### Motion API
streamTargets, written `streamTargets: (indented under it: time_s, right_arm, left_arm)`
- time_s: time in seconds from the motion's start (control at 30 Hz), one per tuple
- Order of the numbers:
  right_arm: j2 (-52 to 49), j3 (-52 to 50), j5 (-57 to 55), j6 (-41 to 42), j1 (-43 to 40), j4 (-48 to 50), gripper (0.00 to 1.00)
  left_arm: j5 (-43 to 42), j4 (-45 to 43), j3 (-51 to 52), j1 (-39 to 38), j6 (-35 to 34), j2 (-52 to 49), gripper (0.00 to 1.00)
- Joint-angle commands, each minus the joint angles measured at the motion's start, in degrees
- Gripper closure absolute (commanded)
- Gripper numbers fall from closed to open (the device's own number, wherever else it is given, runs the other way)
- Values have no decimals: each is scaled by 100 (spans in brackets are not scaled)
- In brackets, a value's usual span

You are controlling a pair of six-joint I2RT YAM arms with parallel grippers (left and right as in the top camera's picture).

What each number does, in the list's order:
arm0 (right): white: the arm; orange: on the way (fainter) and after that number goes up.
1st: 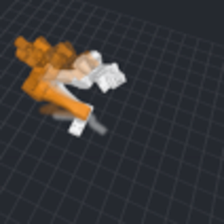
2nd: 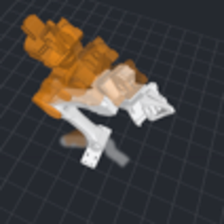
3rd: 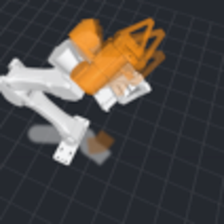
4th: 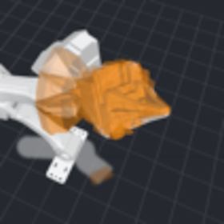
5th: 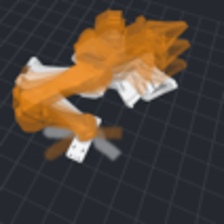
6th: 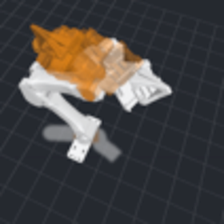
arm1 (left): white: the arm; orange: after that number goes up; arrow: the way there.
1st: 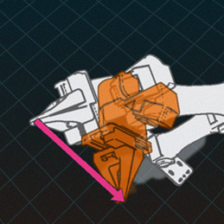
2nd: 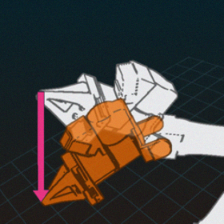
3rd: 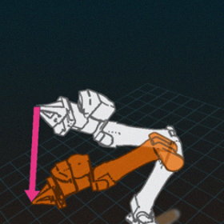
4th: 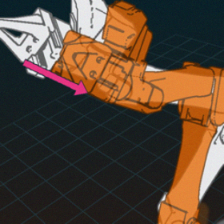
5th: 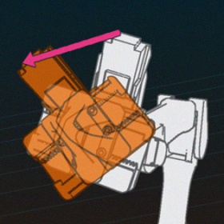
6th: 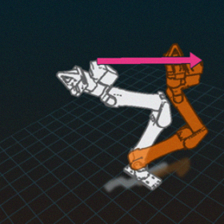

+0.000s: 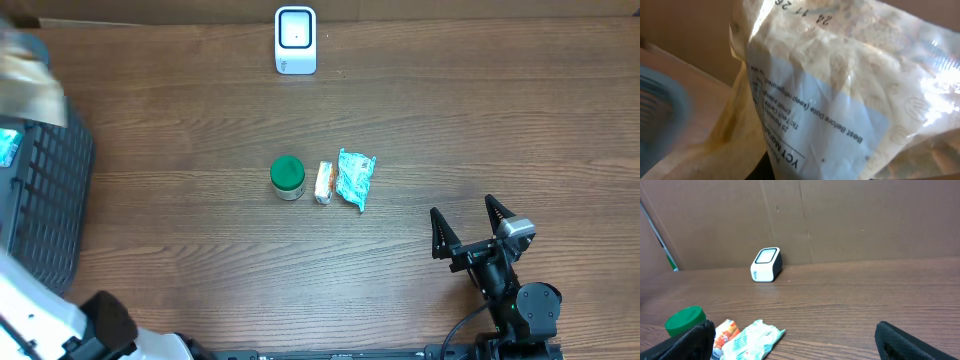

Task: Scan the item barcode
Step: 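Carry the clear pouch left of the bottle and release it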

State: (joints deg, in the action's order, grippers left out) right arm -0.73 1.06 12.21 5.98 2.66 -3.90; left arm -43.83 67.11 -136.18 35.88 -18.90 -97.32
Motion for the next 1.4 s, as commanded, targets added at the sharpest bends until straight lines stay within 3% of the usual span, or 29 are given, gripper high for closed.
streamTargets:
  time_s: [0.0, 0.2, 0.47, 0.8, 1.07, 1.1, 1.13, 1.17, 1.2, 1.23, 1.37]
  right_arm:
    - [55, -59, 9, -4, -11, 42, 0]
    - [55, -59, 9, -4, -11, 42, 0]
    - [55, -59, 9, -4, -11, 42, 0]
    - [55, -59, 9, -4, -11, 42, 0]
    - [55, -59, 9, -4, -11, 42, 0]
    - [55, -59, 9, -4, -11, 42, 0]
    - [55, -59, 9, -4, -11, 42, 0]
    - [55, -59, 9, -4, -11, 42, 0]
    - [55, -59, 9, -4, -11, 42, 0]
    - [55, -59, 9, -7, -11, 42, 0]
    - [55, -59, 9, -4, -11, 42, 0]
  left_arm:
    - [498, 507, 31, -925, 568, -90, 96]
    - [2483, 1438, 376, -2549, 588, -376, 96]
    - [4120, 2201, 975, -3895, 584, -1161, 96]
    - [4297, 2035, 2343, -4551, 540, -2380, 96]
    - [4068, 1825, 2441, -4566, 321, -2986, 96]
    - [3950, 1797, 2441, -4566, 323, -2992, 92]
    - [3797, 1781, 2439, -4568, 323, -2992, 81]
    - [3637, 1768, 2439, -4568, 328, -2992, 38]
    - [3510, 1773, 2439, -4568, 330, -2992, 8]
    - [3425, 1794, 2439, -4566, 367, -2992, 0]
    - [3383, 1967, 2378, -4566, 730, -2986, 0]
